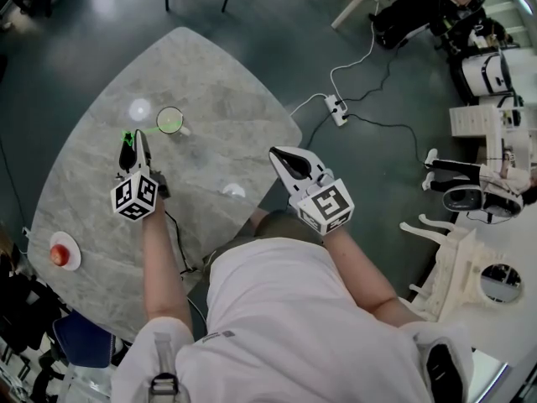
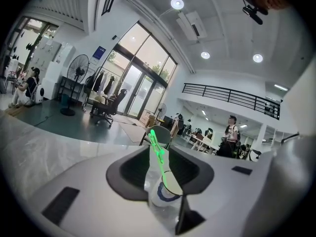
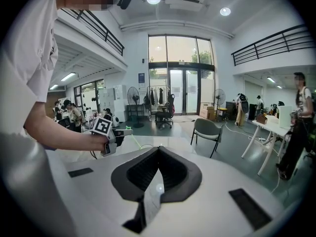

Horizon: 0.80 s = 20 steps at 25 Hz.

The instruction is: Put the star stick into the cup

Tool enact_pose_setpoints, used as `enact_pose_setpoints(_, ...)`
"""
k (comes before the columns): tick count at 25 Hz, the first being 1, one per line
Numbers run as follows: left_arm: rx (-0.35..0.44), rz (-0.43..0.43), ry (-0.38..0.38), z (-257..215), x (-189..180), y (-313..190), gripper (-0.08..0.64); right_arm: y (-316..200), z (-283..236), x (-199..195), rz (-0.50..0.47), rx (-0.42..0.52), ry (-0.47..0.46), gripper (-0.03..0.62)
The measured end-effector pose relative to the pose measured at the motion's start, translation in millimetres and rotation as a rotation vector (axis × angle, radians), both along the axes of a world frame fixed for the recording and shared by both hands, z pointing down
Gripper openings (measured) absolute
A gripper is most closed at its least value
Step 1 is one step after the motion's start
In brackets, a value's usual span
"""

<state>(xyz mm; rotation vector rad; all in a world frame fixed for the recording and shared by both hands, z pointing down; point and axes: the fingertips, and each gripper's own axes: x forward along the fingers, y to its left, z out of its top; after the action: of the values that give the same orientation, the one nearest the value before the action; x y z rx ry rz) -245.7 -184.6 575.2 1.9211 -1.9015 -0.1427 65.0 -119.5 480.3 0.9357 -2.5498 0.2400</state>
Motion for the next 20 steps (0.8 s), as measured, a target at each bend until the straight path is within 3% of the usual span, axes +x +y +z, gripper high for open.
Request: enact_pose_setpoints(20,-0.01,-0.029,-0.006,-14.9,-4.0,16.2,0.172,5.3,-6.3,-3.4,-0.022,0.001,-0.045,0.009)
